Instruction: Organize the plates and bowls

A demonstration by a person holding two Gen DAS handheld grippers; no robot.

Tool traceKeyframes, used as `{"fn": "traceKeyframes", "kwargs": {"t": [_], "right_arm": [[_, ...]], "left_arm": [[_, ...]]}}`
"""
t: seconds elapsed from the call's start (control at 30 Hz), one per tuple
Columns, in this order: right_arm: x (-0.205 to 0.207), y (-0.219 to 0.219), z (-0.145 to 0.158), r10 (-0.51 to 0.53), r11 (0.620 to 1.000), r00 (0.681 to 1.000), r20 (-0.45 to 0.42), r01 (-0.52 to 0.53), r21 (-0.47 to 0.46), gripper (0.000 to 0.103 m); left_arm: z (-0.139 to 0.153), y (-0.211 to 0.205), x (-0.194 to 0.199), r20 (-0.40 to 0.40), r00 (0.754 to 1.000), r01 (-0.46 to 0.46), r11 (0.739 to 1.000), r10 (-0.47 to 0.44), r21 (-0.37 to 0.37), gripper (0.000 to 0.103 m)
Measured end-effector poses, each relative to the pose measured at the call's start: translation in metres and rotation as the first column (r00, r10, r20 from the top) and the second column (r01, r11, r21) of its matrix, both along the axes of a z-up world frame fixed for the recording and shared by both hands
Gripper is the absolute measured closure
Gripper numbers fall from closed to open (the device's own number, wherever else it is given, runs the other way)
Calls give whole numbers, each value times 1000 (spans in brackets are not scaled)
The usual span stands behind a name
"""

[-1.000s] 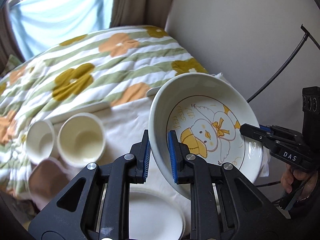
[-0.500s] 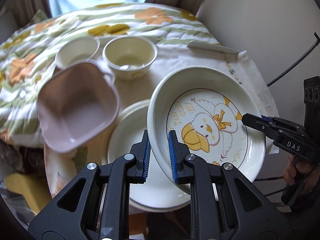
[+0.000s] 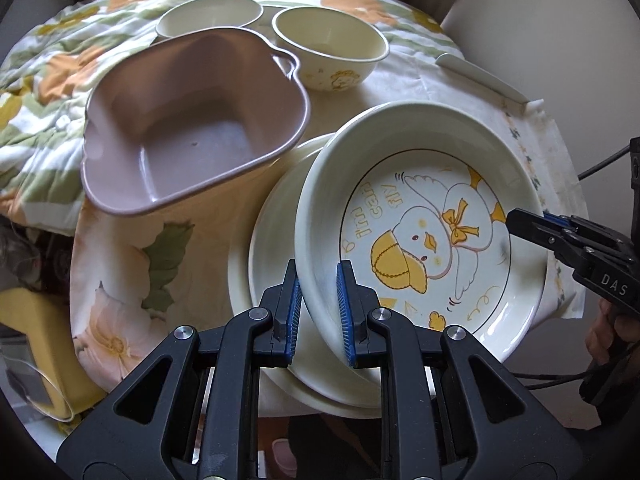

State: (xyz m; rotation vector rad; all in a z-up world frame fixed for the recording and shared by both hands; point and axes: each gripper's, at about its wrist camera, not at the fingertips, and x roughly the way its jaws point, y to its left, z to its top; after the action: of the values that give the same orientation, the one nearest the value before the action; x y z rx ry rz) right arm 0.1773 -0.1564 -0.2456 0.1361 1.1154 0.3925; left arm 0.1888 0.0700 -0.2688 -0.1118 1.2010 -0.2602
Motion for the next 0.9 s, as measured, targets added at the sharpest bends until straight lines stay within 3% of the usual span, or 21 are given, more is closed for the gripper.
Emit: {"fn": "traceKeyframes", "kwargs": {"t": [0.47, 0.77, 0.9], "right_arm": [[4, 1, -8, 19, 1000, 1000, -24, -19, -17, 87], [1, 11, -10, 73, 993, 997, 3, -72, -88, 87], [0, 20, -10, 114, 982, 993, 24, -109, -151, 87]], "left_arm": [[-6, -23, -5, 27, 999, 18, 989, -22, 146, 87], [-2, -39, -15, 78, 995, 34, 940, -64, 339, 86], [-1, -38, -17, 85, 994, 34, 926, -72, 377, 87]]}}
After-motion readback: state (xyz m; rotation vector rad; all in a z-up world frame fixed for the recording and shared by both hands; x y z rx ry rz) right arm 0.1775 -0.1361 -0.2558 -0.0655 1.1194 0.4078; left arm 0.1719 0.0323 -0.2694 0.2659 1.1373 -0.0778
